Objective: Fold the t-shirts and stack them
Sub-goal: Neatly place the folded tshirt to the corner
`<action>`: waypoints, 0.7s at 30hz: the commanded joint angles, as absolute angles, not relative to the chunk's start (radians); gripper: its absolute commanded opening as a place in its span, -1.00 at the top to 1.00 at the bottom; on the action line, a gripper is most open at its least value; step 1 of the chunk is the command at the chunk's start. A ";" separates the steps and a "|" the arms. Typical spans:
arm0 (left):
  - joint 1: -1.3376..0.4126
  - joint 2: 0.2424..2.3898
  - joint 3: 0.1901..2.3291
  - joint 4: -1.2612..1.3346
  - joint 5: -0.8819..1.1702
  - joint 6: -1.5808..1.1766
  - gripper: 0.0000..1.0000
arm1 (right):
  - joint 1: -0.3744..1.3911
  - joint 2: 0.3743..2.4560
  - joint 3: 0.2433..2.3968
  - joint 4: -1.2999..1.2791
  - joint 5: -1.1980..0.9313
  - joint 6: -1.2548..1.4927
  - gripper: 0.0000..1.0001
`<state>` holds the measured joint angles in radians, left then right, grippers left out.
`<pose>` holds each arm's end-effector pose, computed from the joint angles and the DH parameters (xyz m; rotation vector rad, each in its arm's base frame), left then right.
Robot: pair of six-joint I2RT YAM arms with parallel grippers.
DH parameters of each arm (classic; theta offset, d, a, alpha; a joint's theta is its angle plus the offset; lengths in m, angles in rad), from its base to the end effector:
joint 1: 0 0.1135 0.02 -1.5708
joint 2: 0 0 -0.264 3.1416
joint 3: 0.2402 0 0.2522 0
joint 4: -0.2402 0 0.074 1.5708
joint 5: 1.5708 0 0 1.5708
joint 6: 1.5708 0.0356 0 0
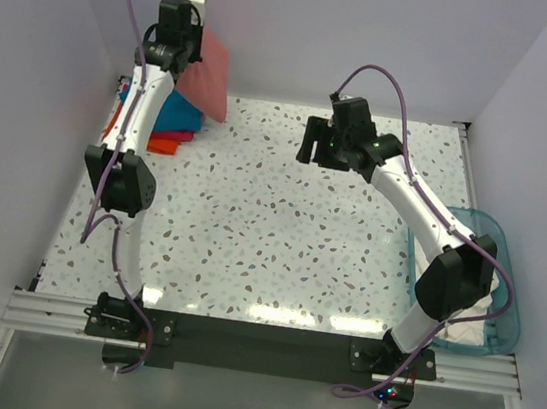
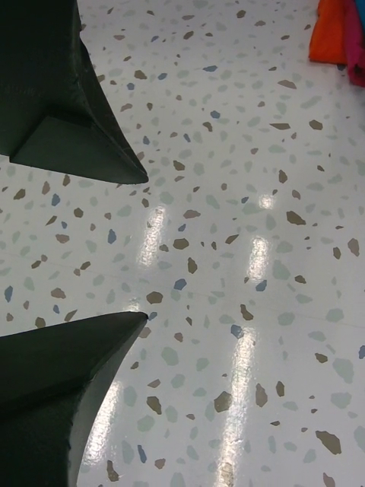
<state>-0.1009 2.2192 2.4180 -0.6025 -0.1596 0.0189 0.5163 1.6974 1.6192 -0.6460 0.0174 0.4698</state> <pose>0.5061 -0.0456 0.3882 0.0141 1.9705 0.1040 0.3345 0.1892 0.3435 -0.0453 2.3436 0.4819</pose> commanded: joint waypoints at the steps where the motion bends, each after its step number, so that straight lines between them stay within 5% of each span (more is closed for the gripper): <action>1: -0.057 2.146 2.471 -0.500 -0.117 -0.001 1.00 | 0.520 1.669 1.666 -0.673 0.041 0.449 -0.43; 9: 0.121 2.158 2.287 -0.475 -0.118 -0.145 1.00 | 0.522 1.686 1.652 -0.672 0.026 0.443 -0.43; 10: 0.145 2.178 2.270 -0.479 -0.107 -0.179 0.89 | 0.520 1.686 1.637 -0.669 0.023 0.443 -0.43; 11: 0.190 2.187 2.251 -0.483 -0.077 -0.210 0.39 | 0.522 1.684 1.629 -0.666 0.023 0.443 -0.43; 14: 0.239 2.221 2.191 -0.509 0.038 -0.307 -0.35 | 0.523 1.675 1.597 -0.657 0.020 0.443 -0.43; 19: 0.238 2.047 1.944 -0.348 0.029 -0.367 -0.92 | 0.523 1.626 1.549 -0.638 0.038 0.439 -0.47; 21: 0.238 2.014 1.937 -0.345 0.037 -0.380 -0.96 | 0.523 1.617 1.539 -0.635 0.041 0.439 -0.49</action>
<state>0.2794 2.1651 1.9457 -0.4706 -0.0170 -0.3153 0.5171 1.6878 1.5471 -0.6613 0.0174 0.4557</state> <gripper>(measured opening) 0.973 0.740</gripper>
